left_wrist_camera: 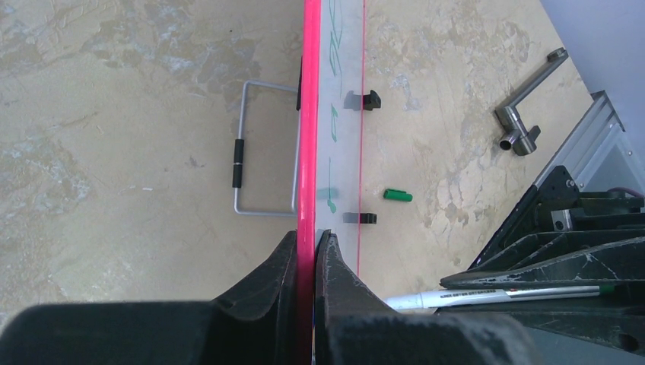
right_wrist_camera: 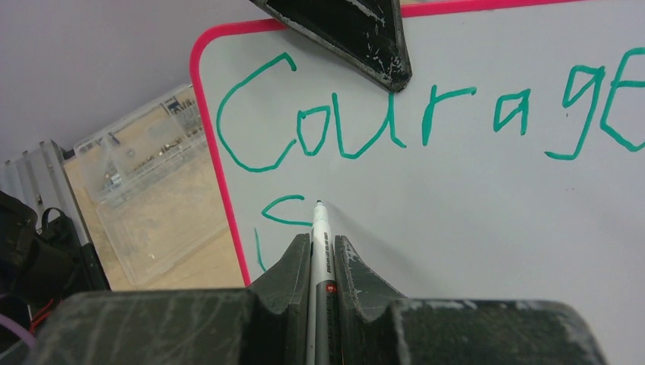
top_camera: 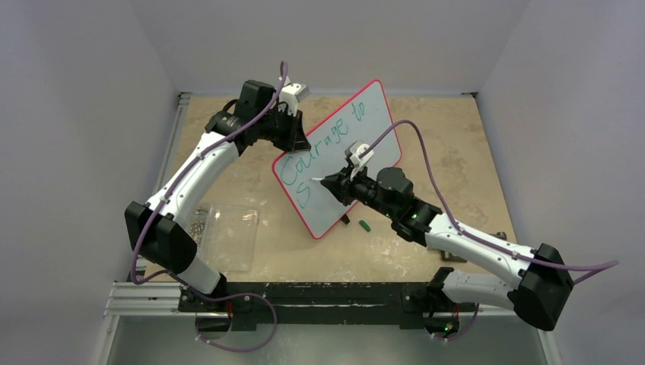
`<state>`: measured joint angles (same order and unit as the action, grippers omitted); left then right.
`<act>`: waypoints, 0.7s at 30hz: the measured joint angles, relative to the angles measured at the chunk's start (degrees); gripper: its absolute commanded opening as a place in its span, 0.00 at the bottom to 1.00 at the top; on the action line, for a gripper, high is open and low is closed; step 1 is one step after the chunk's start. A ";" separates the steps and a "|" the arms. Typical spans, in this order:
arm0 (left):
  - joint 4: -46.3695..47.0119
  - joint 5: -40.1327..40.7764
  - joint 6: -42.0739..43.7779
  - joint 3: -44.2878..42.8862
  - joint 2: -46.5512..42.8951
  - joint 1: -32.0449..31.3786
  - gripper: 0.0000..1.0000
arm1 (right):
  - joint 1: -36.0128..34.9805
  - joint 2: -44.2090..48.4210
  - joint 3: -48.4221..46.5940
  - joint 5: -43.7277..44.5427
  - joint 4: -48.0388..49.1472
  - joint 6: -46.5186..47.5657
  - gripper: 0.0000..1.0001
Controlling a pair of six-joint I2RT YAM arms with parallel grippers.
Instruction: Write a sentence on the whiteboard
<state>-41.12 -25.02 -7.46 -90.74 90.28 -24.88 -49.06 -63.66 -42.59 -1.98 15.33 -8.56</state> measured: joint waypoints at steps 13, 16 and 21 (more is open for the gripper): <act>-0.15 0.07 0.11 0.00 -0.07 0.09 0.00 | 0.00 -4.63 0.00 0.37 0.74 -0.46 0.00; -0.13 0.04 0.15 0.00 -0.09 0.07 0.00 | 0.00 -4.63 0.00 0.39 0.79 -0.46 0.00; -0.13 0.07 0.15 0.00 -0.09 0.07 0.00 | -0.07 -4.63 0.00 1.22 0.74 -0.44 0.00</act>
<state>-41.25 -24.95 -7.31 -90.74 90.19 -24.82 -49.12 -68.29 -42.59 -0.75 16.08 -8.99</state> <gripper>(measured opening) 0.052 0.088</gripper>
